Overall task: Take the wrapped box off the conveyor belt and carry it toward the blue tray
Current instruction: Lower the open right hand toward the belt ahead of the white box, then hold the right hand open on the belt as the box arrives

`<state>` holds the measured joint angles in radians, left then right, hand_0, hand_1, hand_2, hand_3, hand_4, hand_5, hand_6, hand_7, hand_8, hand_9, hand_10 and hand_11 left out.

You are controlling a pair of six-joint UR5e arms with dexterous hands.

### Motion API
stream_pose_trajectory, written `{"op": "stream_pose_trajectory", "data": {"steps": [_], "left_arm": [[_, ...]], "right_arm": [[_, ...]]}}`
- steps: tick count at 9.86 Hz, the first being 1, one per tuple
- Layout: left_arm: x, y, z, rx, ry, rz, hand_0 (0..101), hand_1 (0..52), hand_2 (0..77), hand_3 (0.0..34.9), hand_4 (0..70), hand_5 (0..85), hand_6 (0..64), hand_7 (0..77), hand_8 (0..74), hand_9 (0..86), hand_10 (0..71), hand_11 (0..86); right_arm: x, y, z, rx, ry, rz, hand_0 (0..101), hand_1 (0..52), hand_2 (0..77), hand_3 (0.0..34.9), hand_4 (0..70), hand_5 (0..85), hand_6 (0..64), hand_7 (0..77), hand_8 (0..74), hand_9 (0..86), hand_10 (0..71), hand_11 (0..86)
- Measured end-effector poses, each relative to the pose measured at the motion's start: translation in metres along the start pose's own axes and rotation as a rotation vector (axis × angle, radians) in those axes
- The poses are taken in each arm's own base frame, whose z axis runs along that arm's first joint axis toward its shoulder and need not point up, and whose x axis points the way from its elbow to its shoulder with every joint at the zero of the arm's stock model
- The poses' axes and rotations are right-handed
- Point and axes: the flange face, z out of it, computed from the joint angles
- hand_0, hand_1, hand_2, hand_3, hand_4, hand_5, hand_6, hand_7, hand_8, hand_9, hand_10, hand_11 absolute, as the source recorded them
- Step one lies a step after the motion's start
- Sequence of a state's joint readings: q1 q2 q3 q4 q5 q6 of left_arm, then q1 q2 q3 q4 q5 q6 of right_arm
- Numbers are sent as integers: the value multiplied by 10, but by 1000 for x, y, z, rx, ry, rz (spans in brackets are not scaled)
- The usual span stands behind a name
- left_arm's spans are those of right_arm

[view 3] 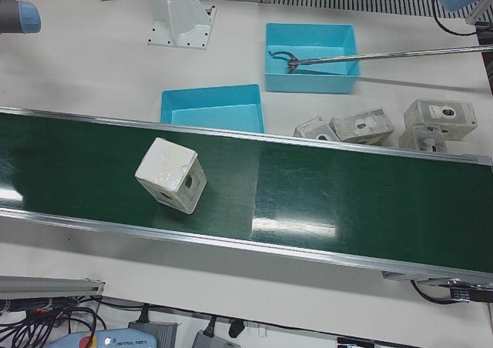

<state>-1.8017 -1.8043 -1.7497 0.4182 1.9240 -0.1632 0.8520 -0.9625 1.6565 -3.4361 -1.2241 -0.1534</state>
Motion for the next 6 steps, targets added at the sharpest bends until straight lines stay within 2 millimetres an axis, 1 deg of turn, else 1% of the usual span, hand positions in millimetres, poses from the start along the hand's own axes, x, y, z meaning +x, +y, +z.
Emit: {"op": "stream_pose_trajectory", "data": {"steps": [1, 2, 5, 6], "left_arm": [[0, 0, 0, 0, 0, 0, 0, 0, 5, 0, 0, 11, 5, 5, 5, 0, 0, 5], [0, 0, 0, 0, 0, 0, 0, 0, 5, 0, 0, 11, 5, 5, 5, 0, 5, 5], [0, 0, 0, 0, 0, 0, 0, 0, 11, 0, 5, 11, 5, 5, 5, 0, 5, 5], [0, 0, 0, 0, 0, 0, 0, 0, 11, 0, 5, 11, 5, 5, 5, 0, 0, 5]], "right_arm": [[1, 0, 0, 0, 1, 1, 472, 142, 120, 0, 71, 76, 44, 142, 33, 38, 0, 11], [1, 1, 0, -1, 2, 2, 467, 131, 120, 0, 82, 76, 44, 142, 33, 38, 0, 11], [3, 1, -1, -2, 4, 3, 467, 131, 120, 0, 71, 76, 44, 142, 33, 38, 0, 11], [4, 1, -1, -3, 4, 4, 467, 131, 120, 12, 71, 76, 44, 142, 33, 38, 0, 11]]}}
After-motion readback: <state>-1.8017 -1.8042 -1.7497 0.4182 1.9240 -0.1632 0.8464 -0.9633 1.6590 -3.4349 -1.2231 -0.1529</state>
